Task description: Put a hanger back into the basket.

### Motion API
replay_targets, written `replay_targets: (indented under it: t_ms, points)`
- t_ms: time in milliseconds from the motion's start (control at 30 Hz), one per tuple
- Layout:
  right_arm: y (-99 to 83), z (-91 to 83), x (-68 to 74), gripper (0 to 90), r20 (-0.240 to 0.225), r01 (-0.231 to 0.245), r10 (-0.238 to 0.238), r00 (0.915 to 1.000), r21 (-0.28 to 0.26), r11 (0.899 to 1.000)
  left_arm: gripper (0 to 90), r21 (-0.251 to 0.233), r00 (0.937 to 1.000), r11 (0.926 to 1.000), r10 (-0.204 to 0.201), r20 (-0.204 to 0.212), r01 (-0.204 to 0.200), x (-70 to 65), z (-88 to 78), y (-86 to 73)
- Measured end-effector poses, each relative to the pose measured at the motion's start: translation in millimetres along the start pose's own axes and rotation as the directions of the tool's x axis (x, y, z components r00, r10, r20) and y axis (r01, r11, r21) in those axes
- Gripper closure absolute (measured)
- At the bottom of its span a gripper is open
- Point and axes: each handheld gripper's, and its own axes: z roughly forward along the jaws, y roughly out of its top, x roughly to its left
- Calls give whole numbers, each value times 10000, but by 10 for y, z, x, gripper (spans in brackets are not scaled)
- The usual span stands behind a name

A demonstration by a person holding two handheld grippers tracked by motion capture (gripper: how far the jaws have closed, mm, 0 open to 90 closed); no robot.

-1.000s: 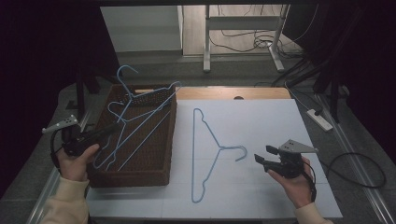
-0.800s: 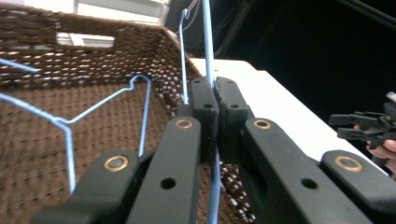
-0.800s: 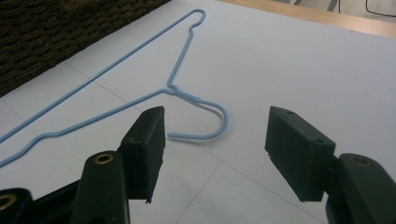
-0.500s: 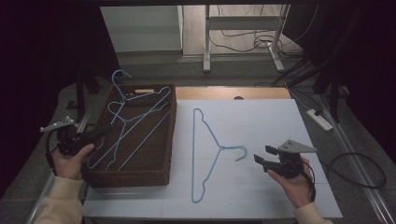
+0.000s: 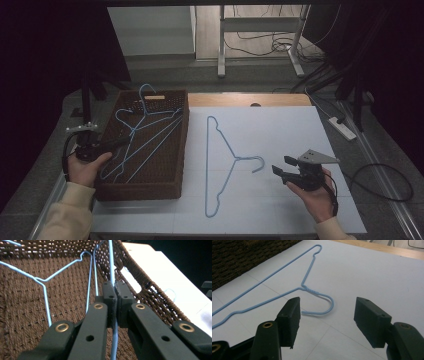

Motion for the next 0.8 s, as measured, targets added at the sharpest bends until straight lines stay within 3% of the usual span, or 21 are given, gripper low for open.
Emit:
replay_targets:
  t_ms: [233, 367, 533, 567, 633, 700, 733, 800]
  points:
    - [5, -2, 2, 384, -9, 3, -3, 10000, -9, 10000, 871, 559, 9996, 9981, -269, 68, 265, 43, 102, 25]
    - [3, -1, 0, 384, -14, 1, -1, 10000, 2, 10000, 870, 1239, 9985, 9921, -112, -538, 178, 27, 148, 49]
    - [4, 4, 6, 384, -4, 44, -44, 10000, 11, 10000, 870, 2309, 9927, 9728, 456, -1116, -188, -32, 241, 87]
    - [4, 5, 7, 384, -5, 51, -51, 10000, 15, 10000, 869, 2799, 9899, 9598, 605, -1283, -224, -42, 291, 100]
    - [4, 5, 7, 384, -7, 64, -64, 10000, 28, 10000, 868, 3246, 9897, 9456, 661, -1272, -214, -33, 335, 109]
    - [3, 4, 8, 384, -7, 62, -62, 10000, 29, 10000, 865, 3341, 9886, 9423, 681, -1344, -195, -28, 348, 110]
    - [3, 3, 7, 384, -11, 42, -42, 10000, 2, 10000, 865, 3466, 9848, 9379, 725, -1579, -135, -13, 359, 109]
    - [3, 3, 7, 384, -14, 47, -47, 10000, 2, 10000, 859, 3462, 9824, 9382, 615, -1763, 34, 14, 366, 104]
